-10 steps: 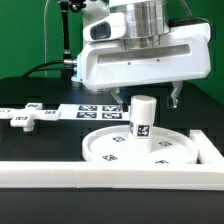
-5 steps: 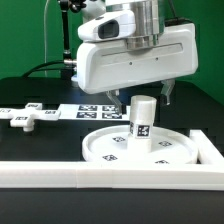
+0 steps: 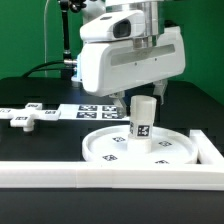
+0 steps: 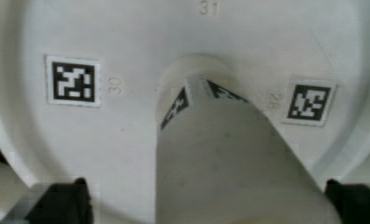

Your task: Assemble round table

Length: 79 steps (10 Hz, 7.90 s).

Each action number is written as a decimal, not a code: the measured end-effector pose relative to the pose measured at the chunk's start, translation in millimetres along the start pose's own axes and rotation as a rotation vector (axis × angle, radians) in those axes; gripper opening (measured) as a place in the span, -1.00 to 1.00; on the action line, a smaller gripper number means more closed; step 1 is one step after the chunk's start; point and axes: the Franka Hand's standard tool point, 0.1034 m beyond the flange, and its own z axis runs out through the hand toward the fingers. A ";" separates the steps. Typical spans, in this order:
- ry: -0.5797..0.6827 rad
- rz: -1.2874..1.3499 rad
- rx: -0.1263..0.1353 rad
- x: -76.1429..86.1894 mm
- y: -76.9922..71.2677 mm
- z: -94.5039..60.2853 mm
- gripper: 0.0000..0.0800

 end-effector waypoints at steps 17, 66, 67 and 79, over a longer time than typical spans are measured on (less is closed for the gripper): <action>-0.155 -1.113 -0.041 1.5 -6.1 5.7 0.62; -0.049 2.484 0.131 -6.7 -10.8 9.2 0.02; -0.055 2.438 0.125 -6.3 -12.3 9.4 0.45; -0.031 1.307 0.059 0.9 -13.4 5.4 0.62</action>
Offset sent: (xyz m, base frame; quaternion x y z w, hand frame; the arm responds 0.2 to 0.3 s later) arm -0.0007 0.0092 0.0092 0.0007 -0.0004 -0.2041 0.9790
